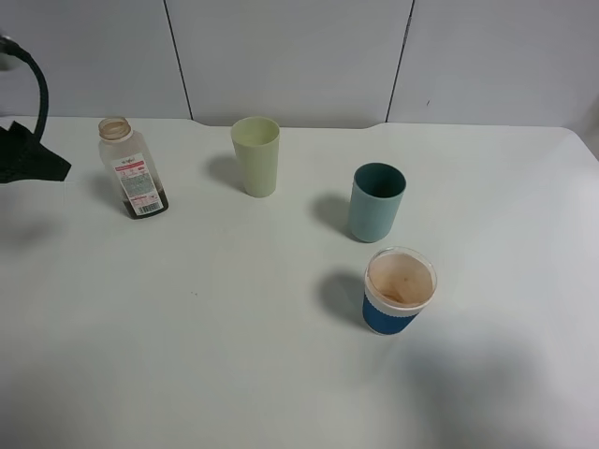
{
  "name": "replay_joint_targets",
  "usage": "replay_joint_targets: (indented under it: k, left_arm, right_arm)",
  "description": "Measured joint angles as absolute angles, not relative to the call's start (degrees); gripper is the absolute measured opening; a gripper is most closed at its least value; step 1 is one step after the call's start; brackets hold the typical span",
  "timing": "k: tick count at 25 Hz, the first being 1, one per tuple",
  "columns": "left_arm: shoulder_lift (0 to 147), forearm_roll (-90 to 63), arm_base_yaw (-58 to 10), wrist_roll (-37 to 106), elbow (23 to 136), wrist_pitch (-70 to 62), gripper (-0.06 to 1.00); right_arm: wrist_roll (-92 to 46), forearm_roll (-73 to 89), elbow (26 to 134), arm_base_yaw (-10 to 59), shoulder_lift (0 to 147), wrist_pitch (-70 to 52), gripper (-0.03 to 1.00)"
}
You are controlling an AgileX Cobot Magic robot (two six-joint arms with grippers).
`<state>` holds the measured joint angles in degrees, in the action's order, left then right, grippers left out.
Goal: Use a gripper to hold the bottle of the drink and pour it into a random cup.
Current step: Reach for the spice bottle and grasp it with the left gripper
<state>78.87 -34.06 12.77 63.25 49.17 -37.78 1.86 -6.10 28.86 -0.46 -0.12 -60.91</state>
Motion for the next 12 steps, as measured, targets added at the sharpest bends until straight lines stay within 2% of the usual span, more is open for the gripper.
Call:
replay_joint_targets:
  k: [12]
  left_arm:
    - [92.85, -46.92, 12.77, 83.93, 49.22, -32.83, 0.98]
  right_arm:
    - [1.86, -6.1, 28.86, -0.46, -0.12, -60.91, 0.99]
